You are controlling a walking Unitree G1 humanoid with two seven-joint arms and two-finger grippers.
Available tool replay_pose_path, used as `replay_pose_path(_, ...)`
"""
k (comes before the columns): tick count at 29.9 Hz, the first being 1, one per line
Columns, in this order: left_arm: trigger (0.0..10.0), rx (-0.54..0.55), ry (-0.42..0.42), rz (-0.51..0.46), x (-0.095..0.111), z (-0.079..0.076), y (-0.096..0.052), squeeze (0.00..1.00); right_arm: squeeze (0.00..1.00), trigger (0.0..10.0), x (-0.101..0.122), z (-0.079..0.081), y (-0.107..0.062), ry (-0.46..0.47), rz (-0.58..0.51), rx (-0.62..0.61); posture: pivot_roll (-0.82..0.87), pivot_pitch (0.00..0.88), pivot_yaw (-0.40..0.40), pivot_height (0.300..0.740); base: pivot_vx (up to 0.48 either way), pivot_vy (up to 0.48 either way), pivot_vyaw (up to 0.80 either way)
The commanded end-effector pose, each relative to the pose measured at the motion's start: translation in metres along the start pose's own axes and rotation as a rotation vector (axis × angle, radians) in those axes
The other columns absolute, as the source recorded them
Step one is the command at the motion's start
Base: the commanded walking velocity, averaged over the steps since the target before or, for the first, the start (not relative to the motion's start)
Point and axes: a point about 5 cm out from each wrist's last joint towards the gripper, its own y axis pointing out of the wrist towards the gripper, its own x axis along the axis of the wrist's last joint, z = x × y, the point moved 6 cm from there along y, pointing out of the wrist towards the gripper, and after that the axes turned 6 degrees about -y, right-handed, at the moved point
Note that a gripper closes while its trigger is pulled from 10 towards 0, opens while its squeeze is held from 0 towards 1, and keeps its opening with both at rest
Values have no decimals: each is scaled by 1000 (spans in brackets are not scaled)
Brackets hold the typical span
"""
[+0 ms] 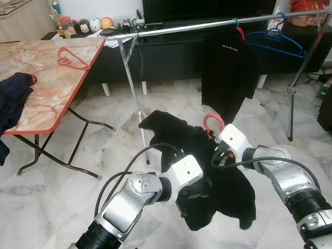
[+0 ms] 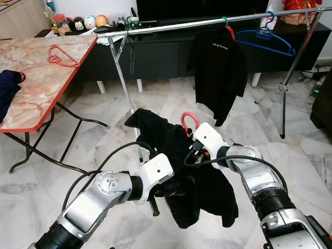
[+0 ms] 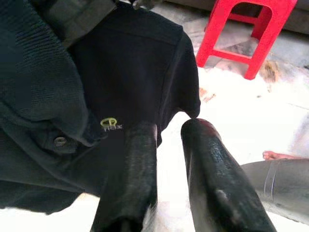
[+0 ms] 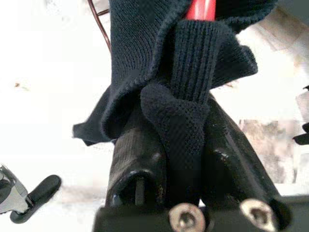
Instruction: Hang hanger
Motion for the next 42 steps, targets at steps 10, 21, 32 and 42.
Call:
replay_pose_path(10, 10000, 59, 25, -219, 38, 33, -57, 1000, 0, 0, 4, 8, -19, -228, -16, 168, -77, 0, 10, 740, 0, 0, 0)
replay_pose_path(21, 10000, -9, 29, -173, 21, 29, -74, 1000, 0, 0, -1, 32, -47, -267, -45, 422, -75, 0, 14, 740, 0, 0, 0)
replay_pose_path(32, 10000, -100, 29, -183, 26, 18, -65, 1000, 0, 0, -1, 42, -53, -278, -54, 482, -80, 0, 26, 740, 0, 0, 0)
replay_pose_path(42, 10000, -150, 52, -150, 22, 10, -53, 1000, 0, 0, 1, 49, -57, -290, -69, 510, -90, 0, 38, 740, 0, 0, 0)
